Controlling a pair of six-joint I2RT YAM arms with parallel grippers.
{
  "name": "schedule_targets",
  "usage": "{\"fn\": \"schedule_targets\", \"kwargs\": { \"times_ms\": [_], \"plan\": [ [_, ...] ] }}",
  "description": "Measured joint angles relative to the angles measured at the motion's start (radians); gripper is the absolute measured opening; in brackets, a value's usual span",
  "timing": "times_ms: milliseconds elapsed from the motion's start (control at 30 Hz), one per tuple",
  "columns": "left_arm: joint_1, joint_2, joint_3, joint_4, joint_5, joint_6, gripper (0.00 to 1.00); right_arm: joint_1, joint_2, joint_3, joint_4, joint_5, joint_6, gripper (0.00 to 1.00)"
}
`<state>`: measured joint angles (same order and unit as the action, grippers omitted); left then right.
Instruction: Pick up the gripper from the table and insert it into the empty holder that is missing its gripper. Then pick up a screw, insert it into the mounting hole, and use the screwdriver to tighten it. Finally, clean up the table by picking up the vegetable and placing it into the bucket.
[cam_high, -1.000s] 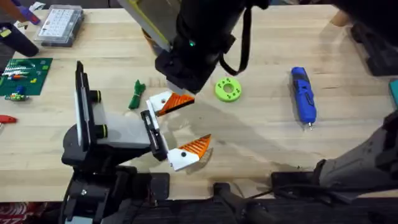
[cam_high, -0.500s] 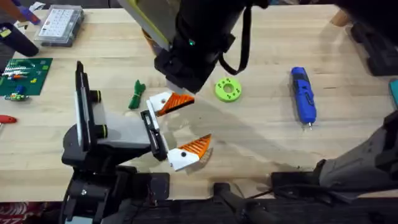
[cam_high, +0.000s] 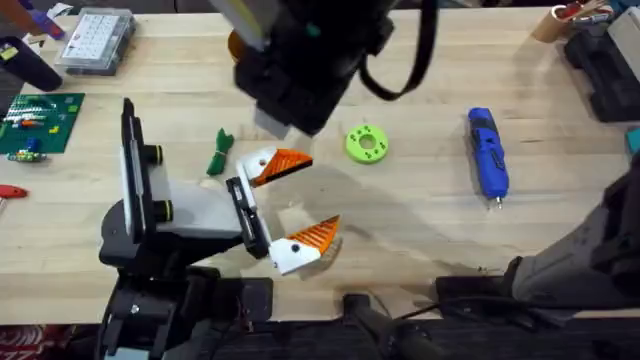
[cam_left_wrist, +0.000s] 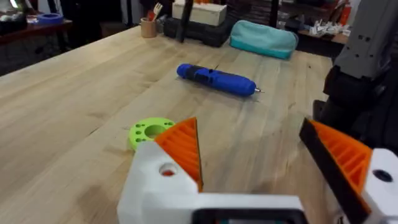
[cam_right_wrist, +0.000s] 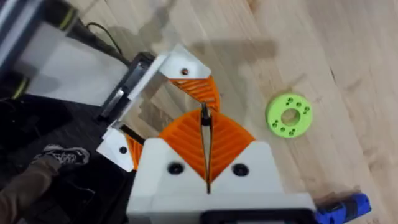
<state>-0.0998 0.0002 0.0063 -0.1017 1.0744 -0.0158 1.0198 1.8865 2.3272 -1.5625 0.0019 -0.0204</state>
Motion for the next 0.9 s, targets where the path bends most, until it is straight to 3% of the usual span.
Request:
{"fn": "schedule_targets", "kwargs": {
  "times_ms": [900],
  "plan": [
    [0.000,0.000,0.000,0.000,0.000,0.000,0.990,0.064,0.074,0.014,0.001,-0.003,-0.049,0.010]
  ]
}}
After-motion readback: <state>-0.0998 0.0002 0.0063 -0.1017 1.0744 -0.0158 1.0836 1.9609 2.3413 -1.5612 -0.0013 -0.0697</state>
